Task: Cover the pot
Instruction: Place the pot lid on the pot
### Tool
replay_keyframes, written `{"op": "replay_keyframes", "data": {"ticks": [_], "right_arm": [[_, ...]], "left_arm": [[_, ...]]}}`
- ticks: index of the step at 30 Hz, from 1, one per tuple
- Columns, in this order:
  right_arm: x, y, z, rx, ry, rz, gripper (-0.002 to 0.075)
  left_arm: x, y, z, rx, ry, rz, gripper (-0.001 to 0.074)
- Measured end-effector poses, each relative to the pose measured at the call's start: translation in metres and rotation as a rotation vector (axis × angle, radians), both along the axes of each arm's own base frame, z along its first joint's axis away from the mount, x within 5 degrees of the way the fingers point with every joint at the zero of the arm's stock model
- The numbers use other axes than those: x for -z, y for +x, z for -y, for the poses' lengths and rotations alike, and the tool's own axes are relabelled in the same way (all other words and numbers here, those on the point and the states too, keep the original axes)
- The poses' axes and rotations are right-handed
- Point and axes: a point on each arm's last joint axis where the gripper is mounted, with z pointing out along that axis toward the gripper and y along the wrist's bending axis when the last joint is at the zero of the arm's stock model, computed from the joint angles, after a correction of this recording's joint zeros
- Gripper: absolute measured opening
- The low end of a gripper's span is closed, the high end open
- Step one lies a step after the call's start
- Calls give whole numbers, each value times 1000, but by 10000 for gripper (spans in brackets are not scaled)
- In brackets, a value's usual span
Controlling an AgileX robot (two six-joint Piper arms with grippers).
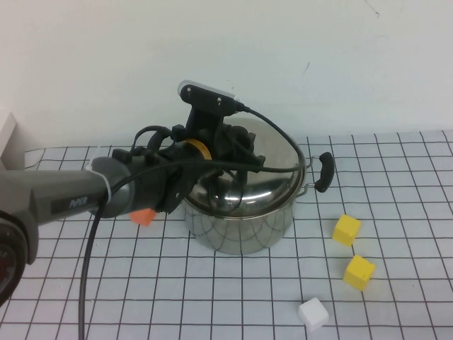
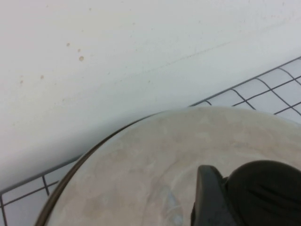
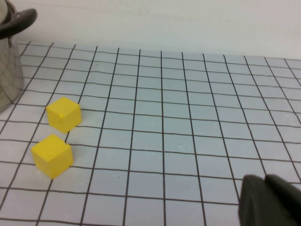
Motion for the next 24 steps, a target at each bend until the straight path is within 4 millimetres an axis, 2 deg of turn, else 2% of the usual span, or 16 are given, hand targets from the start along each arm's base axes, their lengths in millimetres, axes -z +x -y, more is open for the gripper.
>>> {"op": "replay_keyframes", "data": {"ticks": [14, 18, 20, 24], "right_arm": [[0, 0, 0, 0, 0, 0, 9], [0, 0, 0, 0, 0, 0, 9], [0, 0, 0, 0, 0, 0, 9], [0, 0, 0, 0, 0, 0, 9]], "left_arm": [[8, -6, -2, 10, -29, 29, 335], [5, -8, -4, -6, -33, 10, 507], [-3, -10, -6, -15, -40, 8, 564], [-35, -17, -10, -24, -65, 46, 584]]}}
